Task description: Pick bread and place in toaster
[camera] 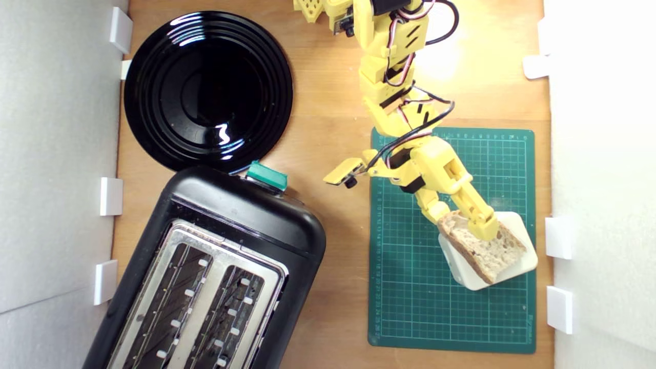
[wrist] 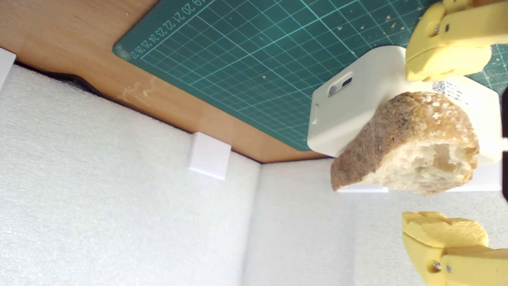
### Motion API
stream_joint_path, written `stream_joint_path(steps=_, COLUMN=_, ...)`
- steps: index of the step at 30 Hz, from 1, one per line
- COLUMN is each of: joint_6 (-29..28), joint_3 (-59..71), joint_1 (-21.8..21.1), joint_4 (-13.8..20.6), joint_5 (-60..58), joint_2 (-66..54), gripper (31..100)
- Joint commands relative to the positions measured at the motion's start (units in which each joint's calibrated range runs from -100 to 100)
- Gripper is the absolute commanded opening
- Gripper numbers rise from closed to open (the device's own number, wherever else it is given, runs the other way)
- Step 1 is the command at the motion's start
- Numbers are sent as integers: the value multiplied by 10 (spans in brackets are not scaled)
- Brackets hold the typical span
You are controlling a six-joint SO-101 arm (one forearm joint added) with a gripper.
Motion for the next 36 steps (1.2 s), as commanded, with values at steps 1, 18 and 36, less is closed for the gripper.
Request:
stream_joint_path(steps=1, joint_6=3, joint_3=-27, joint_1=-9, joint_4=-5, joint_5=-18, joint_2=-8, gripper=980)
stream_joint_path(steps=18, joint_6=3, joint_3=-25, joint_1=-7, joint_4=-5, joint_5=-18, joint_2=-9, gripper=723)
stream_joint_path(steps=36, joint_6=3, joint_3=-23, joint_1=-4, joint_4=-5, joint_5=-18, joint_2=-11, gripper=637)
